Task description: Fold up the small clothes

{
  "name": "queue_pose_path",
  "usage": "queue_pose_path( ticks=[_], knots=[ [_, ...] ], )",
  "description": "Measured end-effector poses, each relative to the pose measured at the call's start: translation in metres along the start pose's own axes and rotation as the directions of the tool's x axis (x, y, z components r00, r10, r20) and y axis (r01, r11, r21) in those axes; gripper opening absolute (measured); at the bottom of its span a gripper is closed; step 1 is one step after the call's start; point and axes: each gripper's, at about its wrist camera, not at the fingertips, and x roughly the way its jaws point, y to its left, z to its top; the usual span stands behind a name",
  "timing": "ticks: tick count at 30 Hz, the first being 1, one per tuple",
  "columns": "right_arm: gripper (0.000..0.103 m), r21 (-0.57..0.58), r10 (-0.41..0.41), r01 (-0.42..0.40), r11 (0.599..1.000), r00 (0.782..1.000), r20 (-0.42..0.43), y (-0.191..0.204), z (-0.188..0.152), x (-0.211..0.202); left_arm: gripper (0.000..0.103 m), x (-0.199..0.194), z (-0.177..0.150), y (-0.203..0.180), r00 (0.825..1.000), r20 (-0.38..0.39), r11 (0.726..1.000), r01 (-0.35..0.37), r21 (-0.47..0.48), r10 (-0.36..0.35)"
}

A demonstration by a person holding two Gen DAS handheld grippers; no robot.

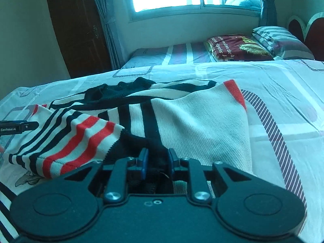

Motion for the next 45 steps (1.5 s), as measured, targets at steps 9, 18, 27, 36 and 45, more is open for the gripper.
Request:
queue_pose_path(
  ticks=[9, 18, 27, 36, 45],
  knots=[
    [0.023, -0.031, -0.036, 0.035, 0.999, 0.999, -0.016, 0.005, -0.007, 0.003, 0.067, -0.002, -0.016, 0.003, 1.000, -0.025, 1.000, -0.014, 0.011, 0.014],
    [0.024, -0.015, -0.064, 0.065, 0.998, 0.998, 0.013, 0.004, -0.003, 0.006, 0.067, 0.016, 0.022, -0.003, 0.999, -0.028, 1.000, 0.018, 0.022, -0.017],
    [0.023, -0.016, -0.071, 0.071, 0.997, 0.997, -0.004, 0.001, -0.001, 0.014, 0.067, 0.030, 0.027, -0.014, 1.000, -0.027, 0.998, 0.003, 0.059, -0.001],
    [0.024, -0.014, -0.074, 0.074, 0.997, 0.997, 0.000, 0.002, -0.002, 0.014, 0.067, 0.036, 0.028, -0.016, 0.999, -0.045, 0.997, -0.005, 0.075, 0.008],
    [0.027, 0.027, -0.048, 0.047, 0.999, 0.998, 0.042, -0.001, -0.001, -0.008, 0.068, -0.023, -0.004, -0.012, 0.999, 0.018, 0.999, -0.030, 0.021, 0.030]
  ],
)
